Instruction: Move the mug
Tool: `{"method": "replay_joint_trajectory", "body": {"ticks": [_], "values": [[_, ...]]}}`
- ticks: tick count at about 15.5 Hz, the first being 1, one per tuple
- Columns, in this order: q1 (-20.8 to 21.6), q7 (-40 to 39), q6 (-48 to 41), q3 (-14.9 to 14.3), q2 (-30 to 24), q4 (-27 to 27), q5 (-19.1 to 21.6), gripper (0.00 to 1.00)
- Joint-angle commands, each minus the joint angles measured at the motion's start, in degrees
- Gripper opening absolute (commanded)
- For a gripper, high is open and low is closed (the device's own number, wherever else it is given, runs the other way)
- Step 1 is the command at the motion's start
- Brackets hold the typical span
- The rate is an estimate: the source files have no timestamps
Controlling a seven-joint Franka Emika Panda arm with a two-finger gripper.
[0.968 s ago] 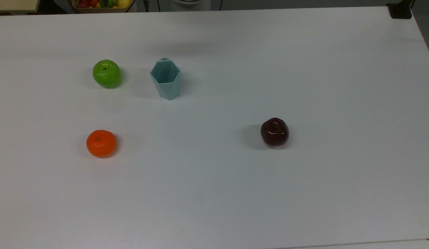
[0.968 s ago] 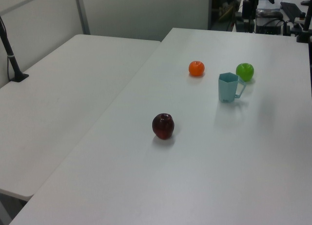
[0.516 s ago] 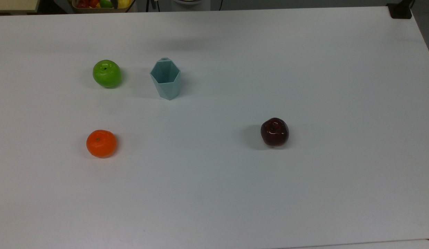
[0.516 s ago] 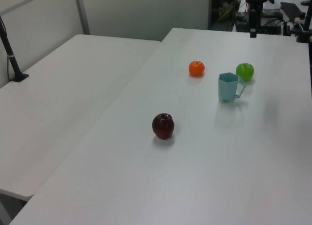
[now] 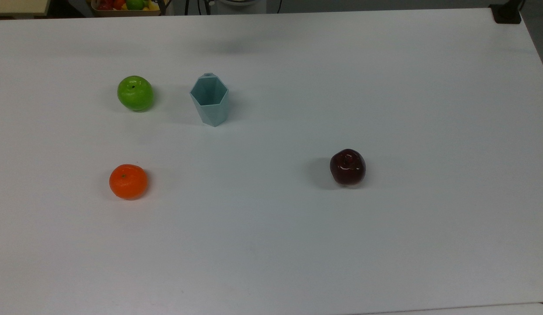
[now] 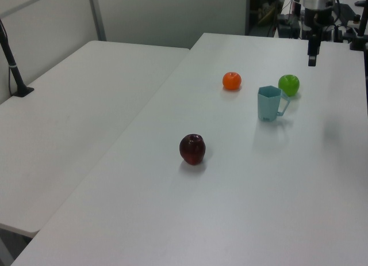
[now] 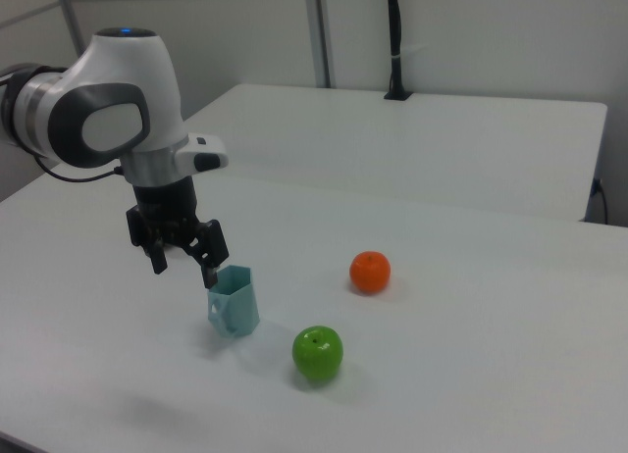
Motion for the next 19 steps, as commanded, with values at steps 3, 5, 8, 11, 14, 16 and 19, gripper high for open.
{"method": "replay_joint_trajectory", "body": {"ticks": [3, 5, 8, 11, 14, 16, 19], "values": [[0.39, -0.42, 10.52, -0.27, -1.0, -5.95, 1.04, 1.0], [0.3, -0.42, 14.83, -0.36, 1.72, -6.05, 1.04, 1.0], [0.39, -1.3, 16.96, -0.45, 4.01, -6.05, 0.25, 0.96], [0.48, -1.39, 16.96, -0.36, 5.07, -6.13, -0.02, 0.86], [1.7, -2.18, 17.74, -0.36, 6.65, -6.4, -0.02, 0.83], [2.5, -2.18, 20.46, -0.36, 7.01, -7.44, -0.02, 0.83], [3.99, -2.18, 22.76, -0.36, 8.67, -8.15, -0.02, 0.83]]}}
